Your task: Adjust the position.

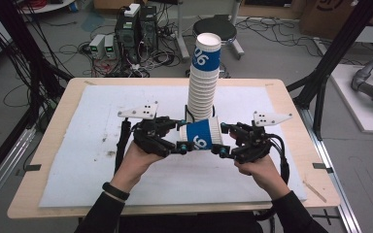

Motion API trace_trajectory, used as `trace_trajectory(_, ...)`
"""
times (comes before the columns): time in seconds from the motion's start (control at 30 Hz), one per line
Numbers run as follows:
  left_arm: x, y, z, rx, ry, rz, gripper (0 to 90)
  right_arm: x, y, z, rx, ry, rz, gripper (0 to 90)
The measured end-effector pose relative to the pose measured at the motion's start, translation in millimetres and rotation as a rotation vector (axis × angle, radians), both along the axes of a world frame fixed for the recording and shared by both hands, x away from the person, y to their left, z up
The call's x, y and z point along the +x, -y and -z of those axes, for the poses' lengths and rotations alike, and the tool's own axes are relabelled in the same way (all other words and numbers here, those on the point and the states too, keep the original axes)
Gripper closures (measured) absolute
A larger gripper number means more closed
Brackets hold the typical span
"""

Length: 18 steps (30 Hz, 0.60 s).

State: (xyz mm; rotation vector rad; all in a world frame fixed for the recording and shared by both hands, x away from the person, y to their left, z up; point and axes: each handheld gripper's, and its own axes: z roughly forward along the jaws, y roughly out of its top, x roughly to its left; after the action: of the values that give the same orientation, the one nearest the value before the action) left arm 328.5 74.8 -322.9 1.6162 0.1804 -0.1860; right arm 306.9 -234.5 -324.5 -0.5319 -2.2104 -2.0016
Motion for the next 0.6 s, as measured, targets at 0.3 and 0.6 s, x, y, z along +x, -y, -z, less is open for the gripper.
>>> trace_trajectory(0.3, -0.8, 2.3, 0.6, 0.046, 0.011, 0.004, 29.4, 0.4, 2.8, -1.2, -0.028, 0.027, -0.007, 19.2)
trace_trajectory(0.6, -2.7, 5.7, -0.8, 0.140, 0.029, 0.001, 28.1, 0.2, 2.0, -2.4, -0.084, 0.049, -0.014, 20.1)
